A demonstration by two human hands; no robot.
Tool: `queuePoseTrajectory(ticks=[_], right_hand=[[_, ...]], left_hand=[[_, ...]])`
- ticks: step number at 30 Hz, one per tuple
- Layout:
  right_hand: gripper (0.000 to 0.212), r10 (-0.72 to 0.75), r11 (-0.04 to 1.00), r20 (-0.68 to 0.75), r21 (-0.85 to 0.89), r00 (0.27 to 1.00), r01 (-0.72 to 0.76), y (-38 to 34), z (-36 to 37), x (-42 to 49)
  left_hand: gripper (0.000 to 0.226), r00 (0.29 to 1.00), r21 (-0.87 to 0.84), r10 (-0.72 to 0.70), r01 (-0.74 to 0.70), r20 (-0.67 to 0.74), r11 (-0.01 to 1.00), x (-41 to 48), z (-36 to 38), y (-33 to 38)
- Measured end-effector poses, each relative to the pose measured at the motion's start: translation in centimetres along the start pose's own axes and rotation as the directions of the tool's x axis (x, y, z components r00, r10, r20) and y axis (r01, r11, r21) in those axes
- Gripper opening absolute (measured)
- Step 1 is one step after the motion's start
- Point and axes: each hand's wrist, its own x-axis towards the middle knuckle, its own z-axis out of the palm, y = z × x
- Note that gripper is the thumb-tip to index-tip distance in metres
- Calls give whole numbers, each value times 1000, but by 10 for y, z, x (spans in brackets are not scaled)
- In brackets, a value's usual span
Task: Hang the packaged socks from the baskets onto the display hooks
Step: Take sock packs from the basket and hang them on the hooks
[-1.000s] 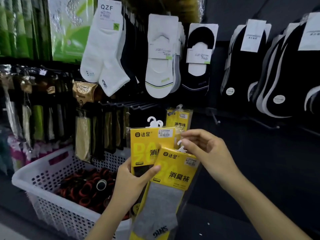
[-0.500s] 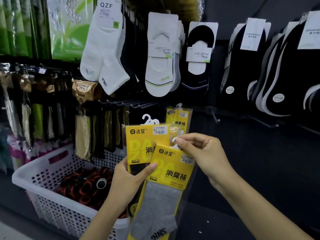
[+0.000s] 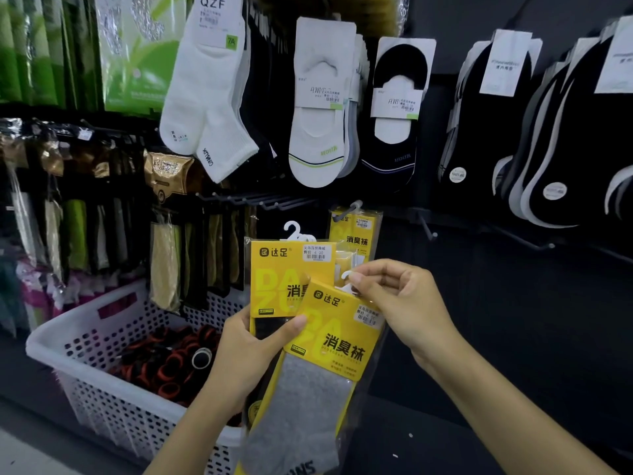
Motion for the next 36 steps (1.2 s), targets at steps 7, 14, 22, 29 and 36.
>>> queuePoseTrajectory(ticks=[7, 14, 22, 29, 36], right_hand=[[4, -59, 997, -41, -57, 997, 56, 3, 3, 3], [11, -32, 999, 2, -13, 999, 32, 9, -6, 2], [33, 163, 969, 94, 175, 982, -177, 28, 1, -2], [9, 30, 985, -144, 171, 989, -5, 15, 0, 40], [16, 33, 999, -247, 43, 969, -23, 28, 23, 72]], left_hand=[[27, 998, 28, 27, -25, -58, 999, -1, -1, -2], [31, 997, -2, -5, 5, -71, 1000, 2, -3, -7], [28, 980, 16, -13, 16, -197, 1000, 9, -7, -5], [20, 931, 253, 115, -25, -347, 967, 20, -50, 6], [26, 901, 385, 218, -64, -374, 921, 24, -81, 9]])
